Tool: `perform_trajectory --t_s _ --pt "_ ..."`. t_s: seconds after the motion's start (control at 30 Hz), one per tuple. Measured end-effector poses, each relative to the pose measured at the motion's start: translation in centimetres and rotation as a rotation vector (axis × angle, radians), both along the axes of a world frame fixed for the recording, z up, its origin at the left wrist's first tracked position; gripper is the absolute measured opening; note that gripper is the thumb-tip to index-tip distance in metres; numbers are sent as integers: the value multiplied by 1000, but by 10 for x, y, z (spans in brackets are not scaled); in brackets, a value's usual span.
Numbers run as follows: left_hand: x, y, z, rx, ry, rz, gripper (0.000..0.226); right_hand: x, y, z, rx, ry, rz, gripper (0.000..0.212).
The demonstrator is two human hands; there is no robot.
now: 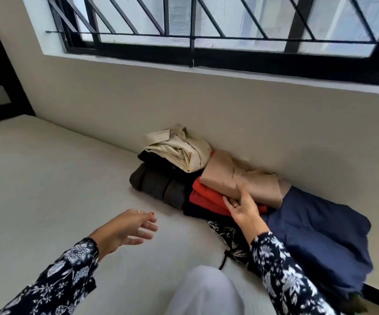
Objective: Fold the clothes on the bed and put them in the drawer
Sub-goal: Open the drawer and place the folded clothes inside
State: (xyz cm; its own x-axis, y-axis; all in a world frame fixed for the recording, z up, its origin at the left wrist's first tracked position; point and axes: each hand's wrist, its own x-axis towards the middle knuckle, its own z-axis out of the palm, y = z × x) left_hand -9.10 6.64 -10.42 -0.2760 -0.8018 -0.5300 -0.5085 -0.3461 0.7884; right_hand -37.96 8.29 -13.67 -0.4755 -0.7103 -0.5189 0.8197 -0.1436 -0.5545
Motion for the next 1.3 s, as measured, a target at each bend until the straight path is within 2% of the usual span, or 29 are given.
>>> perform_trajectory --t_s 0.13,0.23,0.37,0.4,0.47,0.6,0.7,0.8,0.87,0.97,1.13,1.2,1.3 --pt "4 6 -2 22 -52 3 28 0 5 2 -37 14 10 39" --pt "2 13 11 -19 -76 -17 28 0 11 10 17 18 78 22" --pt "11 22 41 -295 -189 -58 18 25 20 33 96 89 253 36" --pt "15 21 50 -406 -255 -76 16 36 21 43 88 116 308 35" --pt "26 20 68 -593 -398 -103 23 62 20 61 55 232 435 21" --pt "61 25 89 -758 -582 -163 46 128 11 96 59 728 619 11" --pt "102 30 86 -762 -639 -191 59 198 -6 103 42 1237 782 7" --pt "155 20 65 -709 -713 -165 70 277 -34 84 56 1681 885 19" --pt "194 3 53 -697 -807 -136 73 330 -60 67 50 1944 895 38" --pt "258 -39 43 -702 -912 -93 72 394 -111 57 1 2299 873 53" --pt "399 -122 67 -696 -1003 -58 73 513 -223 86 -24 2622 1008 65" --pt "453 -136 95 -759 -1002 9 71 566 -247 118 -50 2606 981 65" --pt "505 -126 132 -774 -950 21 70 624 -242 155 -21 2447 1007 63"
